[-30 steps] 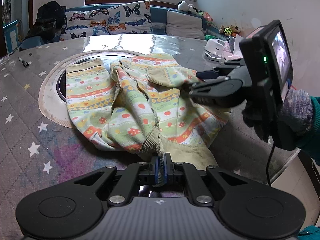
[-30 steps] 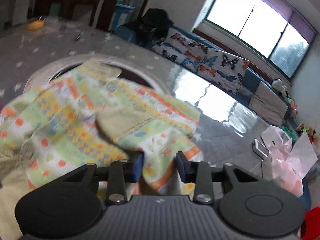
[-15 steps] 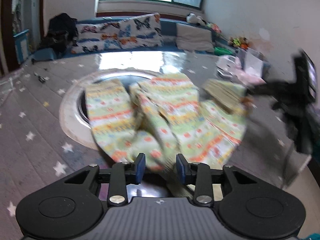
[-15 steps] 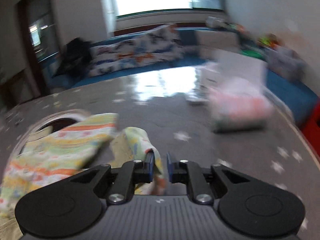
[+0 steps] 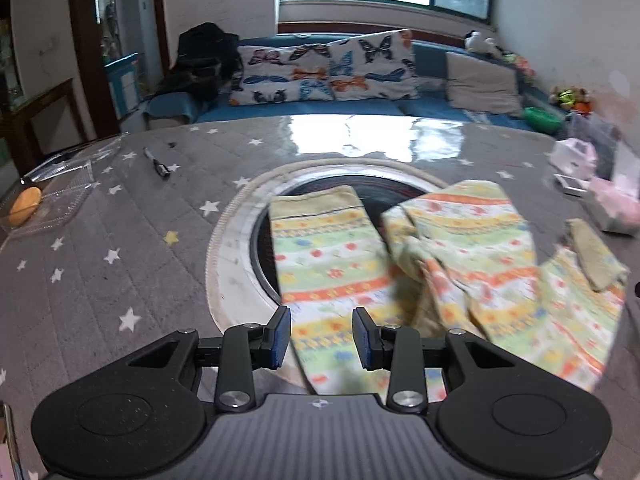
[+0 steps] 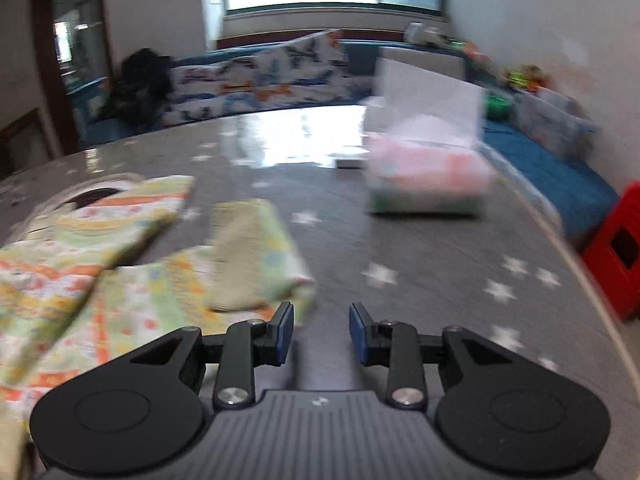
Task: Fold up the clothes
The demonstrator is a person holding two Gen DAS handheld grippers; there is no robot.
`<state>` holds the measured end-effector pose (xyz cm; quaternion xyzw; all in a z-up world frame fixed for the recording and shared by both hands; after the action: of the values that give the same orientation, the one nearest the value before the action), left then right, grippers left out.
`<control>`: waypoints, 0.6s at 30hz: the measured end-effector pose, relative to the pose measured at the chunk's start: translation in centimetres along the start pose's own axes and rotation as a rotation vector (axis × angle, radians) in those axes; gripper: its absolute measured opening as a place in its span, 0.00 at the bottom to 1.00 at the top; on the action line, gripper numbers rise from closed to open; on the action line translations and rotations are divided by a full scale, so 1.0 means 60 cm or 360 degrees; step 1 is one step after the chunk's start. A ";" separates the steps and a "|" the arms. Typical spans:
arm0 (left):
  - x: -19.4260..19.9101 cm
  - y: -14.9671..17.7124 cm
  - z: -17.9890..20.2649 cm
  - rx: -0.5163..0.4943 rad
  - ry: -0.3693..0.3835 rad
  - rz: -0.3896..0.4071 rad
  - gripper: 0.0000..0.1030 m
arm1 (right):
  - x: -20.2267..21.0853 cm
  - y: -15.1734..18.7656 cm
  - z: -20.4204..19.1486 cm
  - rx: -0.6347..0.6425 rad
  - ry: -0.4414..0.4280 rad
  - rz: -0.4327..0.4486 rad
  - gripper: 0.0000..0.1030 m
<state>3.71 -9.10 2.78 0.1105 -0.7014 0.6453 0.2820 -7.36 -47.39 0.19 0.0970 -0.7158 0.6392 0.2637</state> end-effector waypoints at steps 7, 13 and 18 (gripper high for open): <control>-0.035 -0.007 -0.019 0.0030 -0.0058 -0.0053 0.36 | -0.043 -0.005 -0.092 0.0193 -0.0188 -0.0043 0.30; -0.060 -0.024 -0.036 0.0069 -0.0101 -0.0054 0.42 | -0.058 -0.001 -0.094 0.0202 -0.0143 -0.0061 0.19; -0.096 -0.038 -0.046 0.0106 -0.0114 -0.0063 0.43 | -0.041 -0.009 -0.067 0.0196 -0.0073 -0.0008 0.08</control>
<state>10.29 -7.94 1.65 0.1568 -0.6868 0.6583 0.2654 -3.99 -44.10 -0.40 0.1294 -0.6808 0.6790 0.2424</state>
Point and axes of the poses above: each gripper's, at about its wrist camera, not at the fingertips, and x roughly against the way its jaws point, z to its right, y to its underside, the point moved 4 cm from there along -x, roughly the way its jaws point, and after that the axes turned 13 degrees about z, right-handed, at the moved point
